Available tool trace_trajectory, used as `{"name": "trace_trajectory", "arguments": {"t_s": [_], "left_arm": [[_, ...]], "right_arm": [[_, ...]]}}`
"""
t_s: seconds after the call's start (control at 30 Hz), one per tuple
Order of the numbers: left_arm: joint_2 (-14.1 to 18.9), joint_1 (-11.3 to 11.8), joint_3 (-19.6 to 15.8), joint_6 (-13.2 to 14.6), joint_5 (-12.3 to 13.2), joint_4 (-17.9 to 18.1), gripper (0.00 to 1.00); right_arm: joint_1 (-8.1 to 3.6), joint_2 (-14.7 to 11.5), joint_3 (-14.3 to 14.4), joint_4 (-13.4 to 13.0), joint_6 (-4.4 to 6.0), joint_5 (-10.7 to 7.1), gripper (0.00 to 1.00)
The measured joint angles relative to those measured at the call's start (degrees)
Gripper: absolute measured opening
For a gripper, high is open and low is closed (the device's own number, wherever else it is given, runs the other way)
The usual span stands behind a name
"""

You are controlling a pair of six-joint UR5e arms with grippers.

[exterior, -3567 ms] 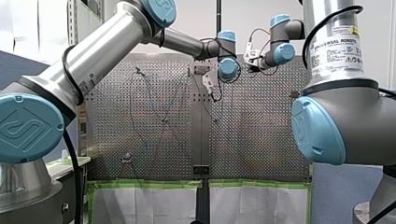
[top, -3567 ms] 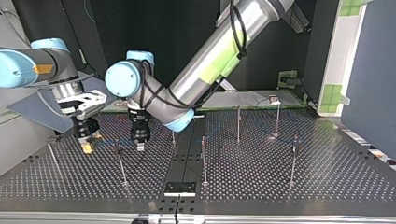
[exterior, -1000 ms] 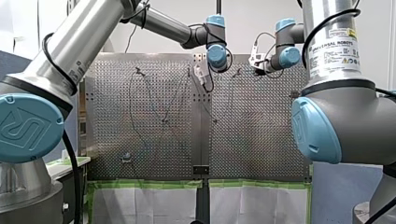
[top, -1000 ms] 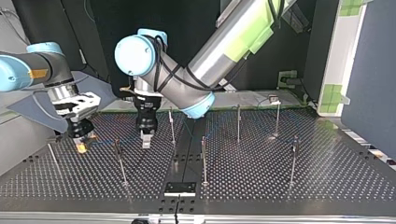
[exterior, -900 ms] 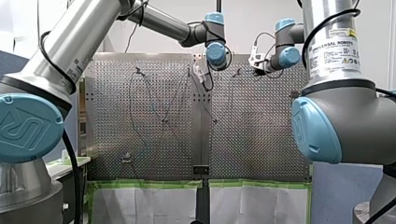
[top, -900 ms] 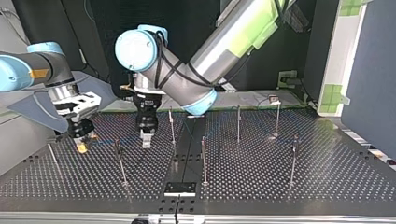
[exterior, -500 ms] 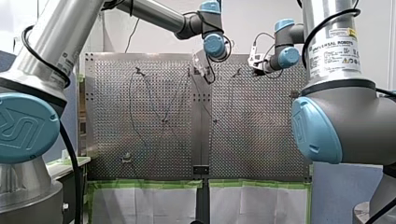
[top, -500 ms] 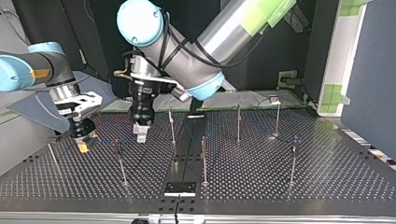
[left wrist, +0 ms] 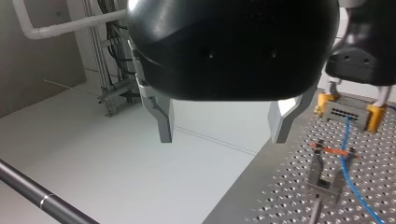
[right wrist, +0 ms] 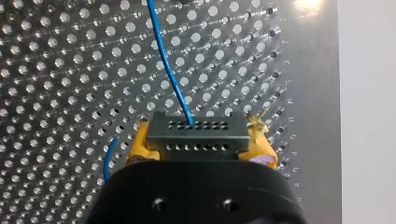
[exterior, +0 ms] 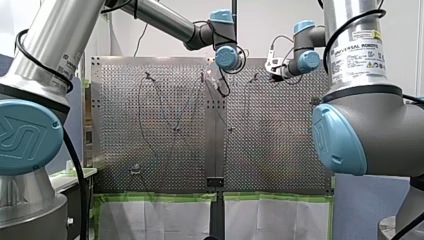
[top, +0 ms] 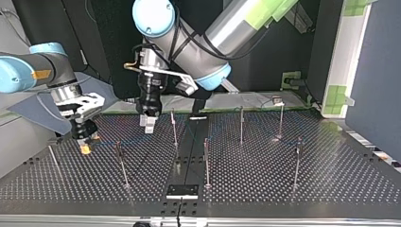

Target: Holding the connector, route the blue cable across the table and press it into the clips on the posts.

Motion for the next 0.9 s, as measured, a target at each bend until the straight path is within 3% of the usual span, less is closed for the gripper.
{"name": "trace_trajectory", "arguments": {"t_s": [0.47, 0.9], "left_arm": [[-0.2, 0.4, -6.7, 0.6, 0.1, 6.7, 0.99], [-6.1, 0.8, -13.3, 0.8, 0.0, 13.3, 0.99]], "right_arm": [[0.18, 0.1, 0.3, 0.0, -0.30, 0.15, 0.00], [0.23, 0.1, 0.3, 0.1, -0.31, 0.15, 0.00]]}}
